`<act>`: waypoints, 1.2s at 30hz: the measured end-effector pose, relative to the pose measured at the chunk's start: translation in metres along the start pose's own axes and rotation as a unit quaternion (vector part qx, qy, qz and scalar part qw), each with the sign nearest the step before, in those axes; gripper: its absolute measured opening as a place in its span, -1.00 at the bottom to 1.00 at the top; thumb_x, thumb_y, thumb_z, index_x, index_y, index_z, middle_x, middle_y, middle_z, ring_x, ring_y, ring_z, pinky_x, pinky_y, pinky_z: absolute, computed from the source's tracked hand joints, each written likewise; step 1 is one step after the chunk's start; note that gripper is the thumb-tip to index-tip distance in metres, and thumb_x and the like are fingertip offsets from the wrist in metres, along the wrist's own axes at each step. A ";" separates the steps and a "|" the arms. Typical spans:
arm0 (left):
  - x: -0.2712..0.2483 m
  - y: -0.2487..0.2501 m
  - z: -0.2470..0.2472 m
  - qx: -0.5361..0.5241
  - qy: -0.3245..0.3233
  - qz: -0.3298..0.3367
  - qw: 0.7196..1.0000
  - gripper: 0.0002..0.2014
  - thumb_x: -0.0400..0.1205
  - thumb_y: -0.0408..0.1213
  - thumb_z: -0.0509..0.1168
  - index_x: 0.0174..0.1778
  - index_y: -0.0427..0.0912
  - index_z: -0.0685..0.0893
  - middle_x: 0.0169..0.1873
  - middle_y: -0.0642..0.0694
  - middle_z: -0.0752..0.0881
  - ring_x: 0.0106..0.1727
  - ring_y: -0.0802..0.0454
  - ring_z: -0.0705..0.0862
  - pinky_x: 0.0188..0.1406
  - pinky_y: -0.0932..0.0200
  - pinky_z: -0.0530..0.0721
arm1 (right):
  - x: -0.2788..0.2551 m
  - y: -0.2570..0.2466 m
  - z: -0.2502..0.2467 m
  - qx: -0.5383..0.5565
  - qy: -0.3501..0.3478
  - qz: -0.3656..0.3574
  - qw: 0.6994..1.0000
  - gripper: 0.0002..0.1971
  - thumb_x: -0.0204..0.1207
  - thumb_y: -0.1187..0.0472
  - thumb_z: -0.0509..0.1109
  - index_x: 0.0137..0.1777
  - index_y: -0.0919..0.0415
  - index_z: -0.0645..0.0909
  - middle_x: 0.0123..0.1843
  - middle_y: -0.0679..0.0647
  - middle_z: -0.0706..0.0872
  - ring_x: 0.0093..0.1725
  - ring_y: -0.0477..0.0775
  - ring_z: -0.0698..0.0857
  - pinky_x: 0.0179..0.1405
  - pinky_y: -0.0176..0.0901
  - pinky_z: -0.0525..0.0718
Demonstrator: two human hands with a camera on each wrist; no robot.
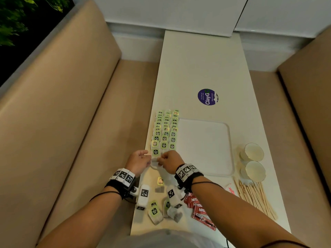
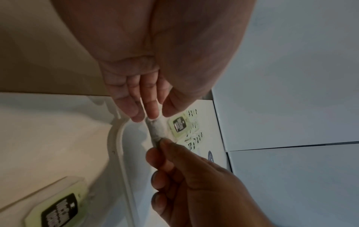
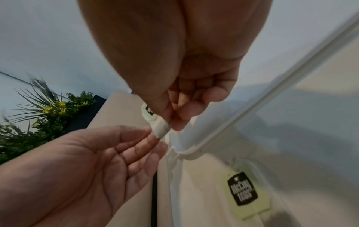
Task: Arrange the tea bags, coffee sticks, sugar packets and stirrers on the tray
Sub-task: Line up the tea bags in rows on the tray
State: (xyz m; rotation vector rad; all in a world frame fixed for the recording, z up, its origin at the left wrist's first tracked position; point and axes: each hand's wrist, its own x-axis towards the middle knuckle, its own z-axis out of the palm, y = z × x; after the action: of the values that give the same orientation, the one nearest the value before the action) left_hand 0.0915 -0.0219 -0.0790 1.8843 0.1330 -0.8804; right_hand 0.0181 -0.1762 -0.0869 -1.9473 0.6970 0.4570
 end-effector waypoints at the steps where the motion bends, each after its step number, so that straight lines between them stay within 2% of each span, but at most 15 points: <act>1: -0.001 -0.002 -0.003 0.005 0.006 0.001 1.000 -0.75 0.60 -0.44 0.39 0.18 -0.17 0.62 -0.11 -0.25 0.81 -0.24 -0.02 0.70 -0.09 0.00 0.75 | 0.004 -0.001 0.001 -0.001 0.014 0.008 1.000 -0.65 0.63 0.04 0.46 -0.24 0.32 0.80 -0.31 0.09 0.81 -0.36 -0.02 0.67 -0.24 -0.17 0.66; 3: -0.002 -0.006 -0.009 0.024 0.005 -0.002 1.000 -0.74 0.62 -0.42 0.38 0.22 -0.21 0.64 -0.12 -0.23 0.81 -0.20 -0.06 0.72 -0.02 -0.03 0.76 | 0.011 -0.003 0.003 -0.008 0.028 0.030 0.999 -0.65 0.61 0.07 0.48 -0.24 0.38 0.77 -0.31 0.13 0.79 -0.37 -0.01 0.64 -0.30 -0.21 0.63; 6: -0.009 -0.010 -0.015 0.060 -0.023 -0.017 0.998 -0.78 0.66 -0.44 0.36 0.21 -0.26 0.65 -0.05 -0.23 0.77 -0.20 -0.03 0.70 -0.18 0.17 0.69 | 0.017 -0.008 0.008 -0.041 0.015 0.055 0.998 -0.72 0.57 0.11 0.50 -0.32 0.25 0.68 -0.38 0.04 0.64 -0.33 0.00 0.62 -0.31 -0.20 0.63; 9: -0.017 -0.014 -0.019 0.093 -0.064 -0.029 0.993 -0.79 0.66 -0.41 0.37 0.21 -0.28 0.66 -0.04 -0.19 0.75 -0.21 0.00 0.69 -0.25 0.27 0.65 | 0.018 -0.015 0.009 -0.060 0.002 0.070 0.996 -0.83 0.58 0.08 0.45 -0.22 0.09 0.68 -0.16 0.09 0.75 -0.14 0.06 0.66 -0.12 -0.13 0.71; 12: -0.022 -0.019 -0.021 0.140 -0.093 -0.020 0.986 -0.79 0.68 -0.39 0.35 0.23 -0.28 0.65 -0.07 -0.17 0.75 -0.22 0.03 0.70 -0.30 0.34 0.63 | 0.021 -0.018 0.011 -0.024 0.026 0.099 0.994 -0.74 0.51 0.08 0.57 -0.33 0.12 0.63 -0.21 0.07 0.71 -0.15 0.07 0.69 -0.37 -0.22 0.58; 17: -0.025 -0.025 -0.022 0.175 -0.113 -0.012 0.978 -0.77 0.65 -0.33 0.38 0.21 -0.24 0.66 -0.07 -0.19 0.77 -0.18 0.01 0.72 -0.12 0.18 0.65 | 0.011 -0.020 0.007 -0.007 0.041 0.094 0.995 -0.82 0.47 0.07 0.59 -0.12 0.17 0.75 -0.08 0.06 0.78 -0.07 0.07 0.71 -0.16 -0.20 0.58; 18: -0.026 -0.026 -0.022 0.178 -0.117 -0.010 0.977 -0.77 0.64 -0.31 0.39 0.21 -0.22 0.66 -0.07 -0.19 0.78 -0.17 0.01 0.72 -0.08 0.15 0.66 | 0.008 -0.019 0.004 -0.002 0.043 0.086 0.995 -0.86 0.46 0.07 0.60 -0.21 0.10 0.75 -0.12 -0.01 0.78 -0.10 0.04 0.70 -0.20 -0.22 0.58; 20: -0.027 -0.027 -0.021 0.180 -0.125 -0.008 0.976 -0.77 0.64 -0.28 0.41 0.20 -0.19 0.66 -0.03 -0.23 0.79 -0.15 0.01 0.72 -0.03 0.13 0.67 | 0.000 -0.017 -0.002 -0.004 0.043 0.065 0.997 -0.68 0.50 0.10 0.57 -0.46 -0.04 0.61 -0.34 -0.19 0.66 -0.23 -0.06 0.65 -0.36 -0.35 0.51; 21: -0.028 -0.028 -0.020 0.183 -0.130 -0.007 0.974 -0.77 0.63 -0.26 0.42 0.18 -0.17 0.65 -0.01 -0.23 0.80 -0.15 0.01 0.72 -0.03 0.13 0.67 | -0.005 -0.017 -0.005 -0.019 0.043 0.052 0.998 -0.66 0.53 0.11 0.54 -0.48 -0.05 0.61 -0.41 -0.23 0.61 -0.30 -0.10 0.62 -0.41 -0.38 0.47; 22: -0.028 -0.028 -0.020 0.190 -0.135 -0.004 0.972 -0.77 0.63 -0.24 0.43 0.17 -0.15 0.65 -0.01 -0.21 0.80 -0.15 0.02 0.72 -0.05 0.14 0.67 | -0.009 -0.016 -0.009 -0.039 0.033 0.040 0.998 -0.72 0.56 0.12 0.50 -0.41 0.00 0.68 -0.43 -0.20 0.62 -0.34 -0.13 0.61 -0.40 -0.34 0.52; 24: -0.030 -0.033 -0.017 0.208 -0.148 0.004 0.967 -0.77 0.60 -0.25 0.45 0.15 -0.14 0.64 -0.14 -0.15 0.77 -0.22 0.05 0.69 -0.13 0.15 0.65 | -0.017 -0.009 -0.014 -0.075 0.017 0.009 0.997 -0.78 0.56 0.07 0.49 -0.21 0.19 0.80 -0.31 -0.05 0.78 -0.30 -0.09 0.69 -0.21 -0.13 0.72; 27: -0.034 -0.038 -0.009 0.229 -0.190 0.024 0.954 -0.75 0.57 -0.34 0.47 0.13 -0.14 0.63 -0.27 0.01 0.63 -0.31 0.17 0.62 -0.21 0.31 0.62 | -0.040 0.004 -0.020 -0.142 -0.045 -0.044 0.988 -0.77 0.58 -0.03 0.50 0.05 0.11 0.80 -0.06 -0.02 0.80 -0.05 -0.04 0.73 -0.01 -0.18 0.65; 29: -0.035 -0.040 -0.003 0.270 -0.210 0.066 0.937 -0.72 0.55 -0.35 0.51 0.11 -0.05 0.63 -0.17 0.07 0.67 -0.24 0.21 0.64 -0.13 0.35 0.64 | -0.057 0.013 -0.023 -0.184 -0.088 -0.080 0.976 -0.71 0.60 -0.06 0.49 0.20 0.08 0.77 0.04 0.02 0.81 0.03 -0.02 0.73 0.10 -0.17 0.65; 31: -0.033 -0.042 0.002 0.330 -0.202 0.112 0.915 -0.65 0.51 -0.26 0.56 0.15 0.01 0.62 -0.01 0.04 0.71 -0.09 0.14 0.67 0.04 0.23 0.68 | -0.068 0.023 -0.024 -0.220 -0.114 -0.085 0.965 -0.68 0.60 -0.07 0.48 0.24 0.07 0.77 0.10 0.02 0.82 0.07 -0.03 0.73 0.20 -0.14 0.66; 36: -0.035 -0.038 0.017 0.413 -0.166 0.160 0.881 -0.47 0.53 -0.24 0.54 0.41 -0.07 0.56 0.19 -0.02 0.61 0.02 0.06 0.63 0.10 0.14 0.65 | -0.086 0.046 -0.013 -0.313 -0.145 -0.063 0.936 -0.50 0.49 -0.28 0.48 0.29 0.01 0.73 0.15 -0.03 0.81 0.14 0.04 0.75 0.23 -0.01 0.71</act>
State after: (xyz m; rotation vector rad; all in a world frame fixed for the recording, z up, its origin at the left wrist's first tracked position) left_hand 0.0400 -0.0074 -0.0889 2.3737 -0.8741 -1.1049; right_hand -0.0775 -0.1805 -0.0619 -2.4230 0.2383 0.9514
